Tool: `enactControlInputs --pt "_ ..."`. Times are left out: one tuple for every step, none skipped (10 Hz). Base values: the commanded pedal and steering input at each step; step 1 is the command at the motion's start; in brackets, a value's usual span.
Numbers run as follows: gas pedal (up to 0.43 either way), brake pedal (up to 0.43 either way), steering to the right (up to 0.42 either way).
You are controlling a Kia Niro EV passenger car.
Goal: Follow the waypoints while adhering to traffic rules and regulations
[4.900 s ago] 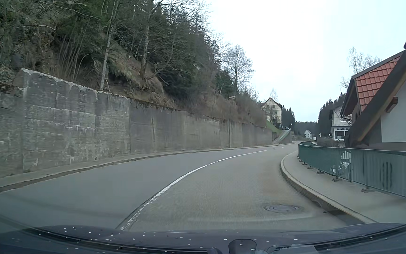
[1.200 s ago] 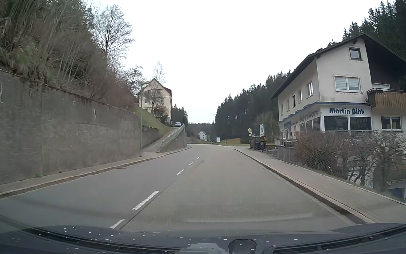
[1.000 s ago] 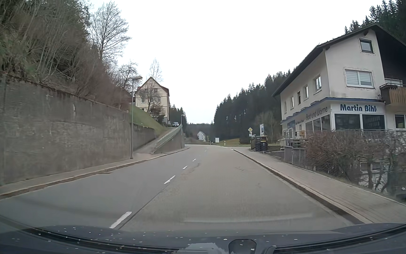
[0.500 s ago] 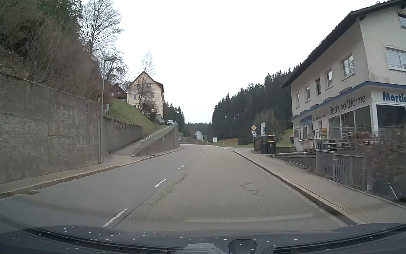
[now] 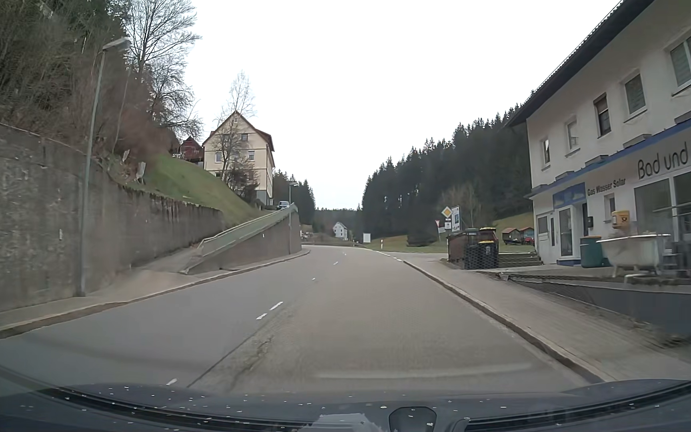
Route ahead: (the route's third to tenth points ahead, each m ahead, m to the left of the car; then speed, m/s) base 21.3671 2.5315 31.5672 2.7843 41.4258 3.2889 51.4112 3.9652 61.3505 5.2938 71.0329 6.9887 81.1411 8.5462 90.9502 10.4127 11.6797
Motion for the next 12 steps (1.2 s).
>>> enactControlInputs --pt "0.209 0.000 -0.004" --pt "0.209 0.000 -0.004" --pt "0.209 0.000 -0.004" --pt "0.209 0.000 -0.004" --pt "0.209 0.000 -0.005" --pt "0.209 0.000 -0.005" --pt "0.209 0.000 -0.006" --pt "0.209 0.000 -0.005" --pt "0.209 0.000 -0.005" --pt "0.209 0.000 -0.004" --pt "0.209 0.000 -0.003" --pt "0.209 0.000 -0.003"
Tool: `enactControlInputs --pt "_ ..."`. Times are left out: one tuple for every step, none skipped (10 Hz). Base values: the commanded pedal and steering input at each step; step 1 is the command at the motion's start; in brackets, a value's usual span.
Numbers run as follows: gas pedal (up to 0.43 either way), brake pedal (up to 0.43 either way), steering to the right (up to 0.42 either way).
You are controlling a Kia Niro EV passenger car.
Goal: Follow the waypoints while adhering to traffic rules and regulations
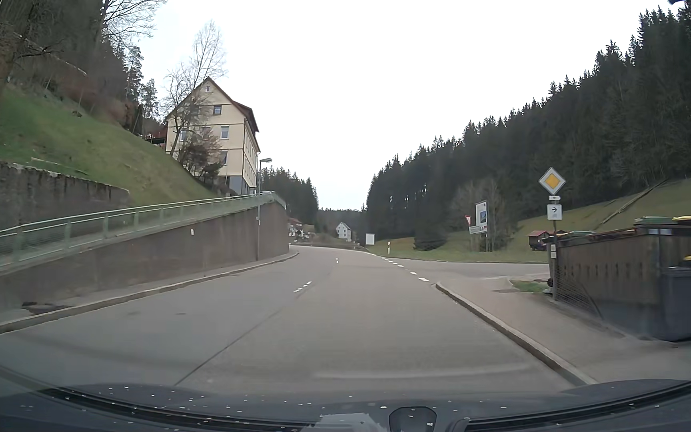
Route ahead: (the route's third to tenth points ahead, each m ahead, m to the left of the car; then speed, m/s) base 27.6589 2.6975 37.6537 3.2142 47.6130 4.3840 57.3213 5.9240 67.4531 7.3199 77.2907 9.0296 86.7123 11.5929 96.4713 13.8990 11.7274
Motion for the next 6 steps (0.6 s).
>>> enactControlInputs --pt "0.209 0.000 -0.003" --pt "0.209 0.000 -0.003" --pt "0.209 0.000 -0.003" --pt "0.209 0.000 -0.003" --pt "0.209 0.000 -0.005" --pt "0.209 0.000 -0.008"
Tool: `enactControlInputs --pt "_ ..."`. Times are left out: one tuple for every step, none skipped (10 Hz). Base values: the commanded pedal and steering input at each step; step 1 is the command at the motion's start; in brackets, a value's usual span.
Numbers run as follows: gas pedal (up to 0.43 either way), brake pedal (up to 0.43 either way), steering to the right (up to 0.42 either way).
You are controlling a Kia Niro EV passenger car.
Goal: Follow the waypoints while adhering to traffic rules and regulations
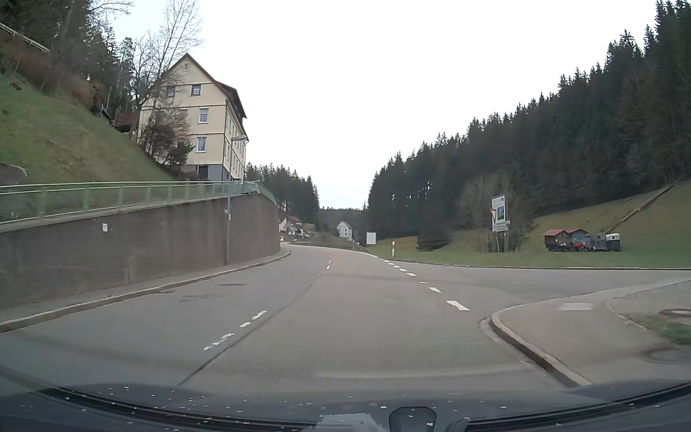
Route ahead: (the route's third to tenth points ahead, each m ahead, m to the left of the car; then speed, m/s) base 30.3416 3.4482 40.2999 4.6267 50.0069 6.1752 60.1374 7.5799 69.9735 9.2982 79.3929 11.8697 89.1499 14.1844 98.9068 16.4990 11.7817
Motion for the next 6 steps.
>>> enactControlInputs --pt "0.209 0.000 -0.011" --pt "0.209 0.000 -0.011" --pt "0.209 0.000 -0.012" --pt "0.209 0.000 -0.011" --pt "0.209 0.000 -0.012" --pt "0.209 0.000 -0.012"
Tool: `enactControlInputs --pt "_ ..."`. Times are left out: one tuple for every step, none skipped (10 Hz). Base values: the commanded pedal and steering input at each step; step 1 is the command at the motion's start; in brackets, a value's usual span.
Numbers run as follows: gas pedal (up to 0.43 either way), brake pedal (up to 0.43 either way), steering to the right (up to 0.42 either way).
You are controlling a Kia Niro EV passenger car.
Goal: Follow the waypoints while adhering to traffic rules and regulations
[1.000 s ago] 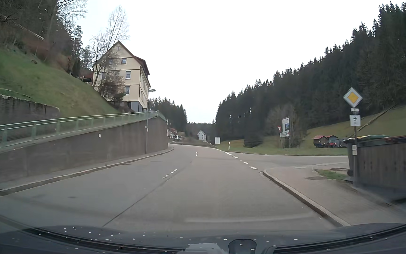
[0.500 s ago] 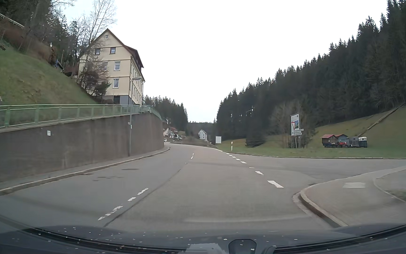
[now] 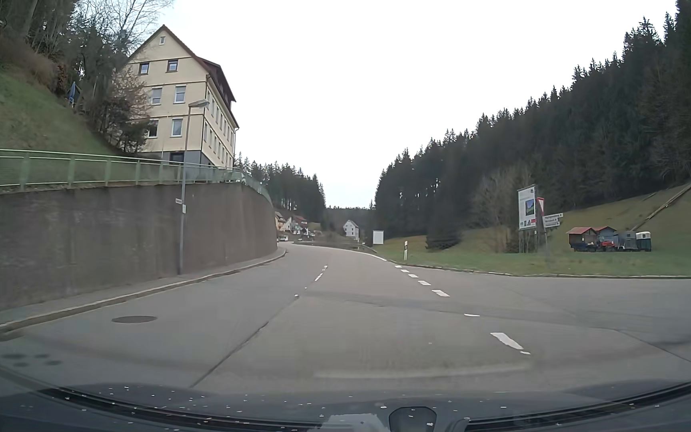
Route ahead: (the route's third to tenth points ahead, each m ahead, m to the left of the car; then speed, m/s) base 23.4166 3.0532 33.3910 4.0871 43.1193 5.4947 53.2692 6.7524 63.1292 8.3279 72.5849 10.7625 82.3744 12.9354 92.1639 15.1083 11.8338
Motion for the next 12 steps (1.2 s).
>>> enactControlInputs --pt "0.209 0.000 -0.012" --pt "0.209 0.000 -0.012" --pt "0.209 0.000 -0.012" --pt "0.209 0.000 -0.012" --pt "0.209 0.000 -0.012" --pt "0.209 0.000 -0.011" --pt "0.209 0.000 -0.012" --pt "0.197 0.000 -0.012" --pt "0.197 0.000 -0.012" --pt "0.197 0.000 -0.013" --pt "0.197 0.000 -0.013" --pt "0.197 0.000 -0.013"
